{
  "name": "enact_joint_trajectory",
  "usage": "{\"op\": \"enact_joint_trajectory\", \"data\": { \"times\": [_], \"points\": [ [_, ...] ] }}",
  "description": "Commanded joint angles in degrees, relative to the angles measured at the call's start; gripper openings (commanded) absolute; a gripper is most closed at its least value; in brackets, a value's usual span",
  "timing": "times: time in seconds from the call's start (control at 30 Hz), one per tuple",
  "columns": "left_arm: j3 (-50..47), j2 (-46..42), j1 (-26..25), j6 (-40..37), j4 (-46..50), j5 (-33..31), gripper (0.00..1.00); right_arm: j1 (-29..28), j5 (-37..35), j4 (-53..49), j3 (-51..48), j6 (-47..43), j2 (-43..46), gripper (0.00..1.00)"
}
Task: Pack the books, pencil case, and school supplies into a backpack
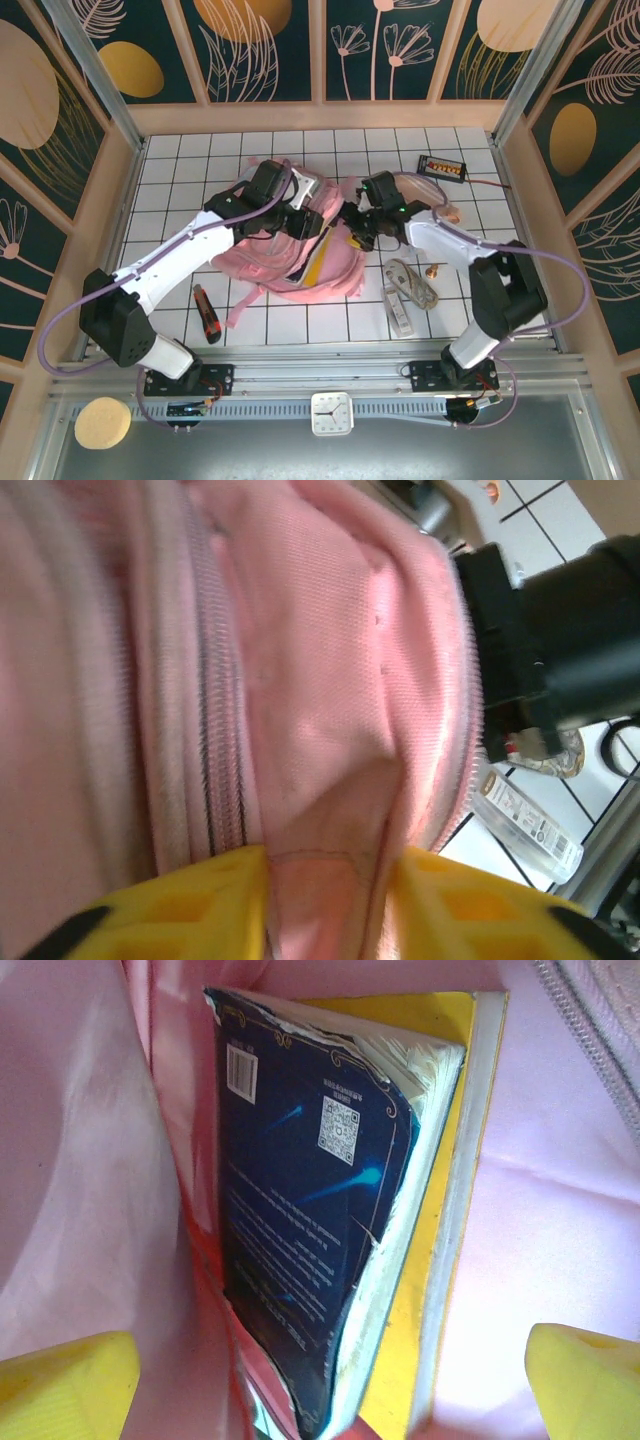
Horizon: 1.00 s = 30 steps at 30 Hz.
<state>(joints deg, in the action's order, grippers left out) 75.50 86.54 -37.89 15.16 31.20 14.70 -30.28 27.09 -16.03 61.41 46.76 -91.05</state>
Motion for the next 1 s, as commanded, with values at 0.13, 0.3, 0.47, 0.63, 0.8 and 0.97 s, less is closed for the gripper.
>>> {"op": "enact_joint_trajectory", "data": {
  "times": [0.13, 0.3, 0.47, 0.63, 0.8, 0.97],
  "points": [
    [-5.42, -6.45, 1.65, 4.26, 0.27, -6.93, 0.51, 5.54, 1.55, -13.26, -0.23, -7.39, 3.17, 0.99],
    [-10.37, -11.58, 1.69, 9.39, 3.96, -13.89, 0.67, 6.08, 2.27, -22.06, 8.45, -15.23, -3.88, 0.97],
    [-10.47, -10.85, 1.74, 9.99, 3.53, -11.89, 0.86, 8.89, 5.44, -20.82, 5.66, -14.11, 2.67, 0.94],
    [-9.46, -10.22, 1.72, 8.65, 2.63, -16.21, 0.99, 9.71, -0.25, -28.63, 5.3, -15.3, 8.71, 0.81],
    [-16.3, -14.75, 1.89, 14.55, -2.95, -18.11, 0.99, -0.48, -4.04, -21.27, -1.15, -3.05, 17.79, 0.87],
    [-27.64, -24.58, 1.9, 18.37, -1.52, -17.9, 0.99, -7.95, -2.15, -2.35, -10.55, 10.24, 15.24, 0.86]
  ]
}}
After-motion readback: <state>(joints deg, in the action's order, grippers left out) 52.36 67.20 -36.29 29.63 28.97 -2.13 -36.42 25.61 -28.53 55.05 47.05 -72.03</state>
